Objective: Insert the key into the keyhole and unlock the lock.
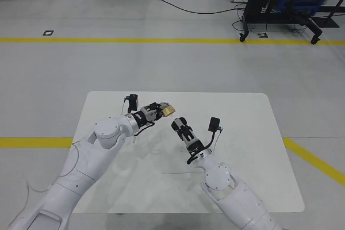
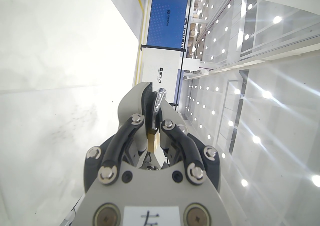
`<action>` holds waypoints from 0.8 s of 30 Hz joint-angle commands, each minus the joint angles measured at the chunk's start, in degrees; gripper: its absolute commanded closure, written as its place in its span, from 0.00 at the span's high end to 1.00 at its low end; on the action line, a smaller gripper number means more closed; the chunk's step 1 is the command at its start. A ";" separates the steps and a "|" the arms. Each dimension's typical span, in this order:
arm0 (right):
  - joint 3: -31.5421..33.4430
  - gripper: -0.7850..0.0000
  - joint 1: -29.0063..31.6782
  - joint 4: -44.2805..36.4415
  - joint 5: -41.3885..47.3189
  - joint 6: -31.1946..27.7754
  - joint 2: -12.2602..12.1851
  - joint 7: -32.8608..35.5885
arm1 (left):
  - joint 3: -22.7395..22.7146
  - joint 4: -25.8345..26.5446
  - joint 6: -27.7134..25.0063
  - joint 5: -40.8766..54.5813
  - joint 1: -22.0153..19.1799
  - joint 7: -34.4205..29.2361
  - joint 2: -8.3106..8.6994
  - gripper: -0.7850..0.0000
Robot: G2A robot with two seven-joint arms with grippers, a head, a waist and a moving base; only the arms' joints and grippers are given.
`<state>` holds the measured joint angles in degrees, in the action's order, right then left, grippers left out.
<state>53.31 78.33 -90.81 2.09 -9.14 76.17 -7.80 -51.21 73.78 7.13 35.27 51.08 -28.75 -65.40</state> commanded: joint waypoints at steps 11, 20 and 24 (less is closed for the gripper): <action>-0.22 0.00 0.46 0.01 -3.08 0.70 1.00 -2.98 | -1.54 1.20 0.38 -1.62 1.16 -0.96 -0.39 0.00; -0.09 0.00 0.85 -0.13 -3.86 0.70 1.56 -2.50 | -2.33 1.30 0.38 -2.85 1.51 -1.21 -0.79 0.00; 0.28 0.00 1.63 -0.71 -4.73 0.45 1.54 -1.14 | -2.93 1.24 0.14 -4.45 1.60 -0.84 -0.82 0.00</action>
<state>53.42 79.65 -91.26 -2.25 -8.74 77.77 -9.48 -53.97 75.03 7.36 31.64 52.67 -29.75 -66.23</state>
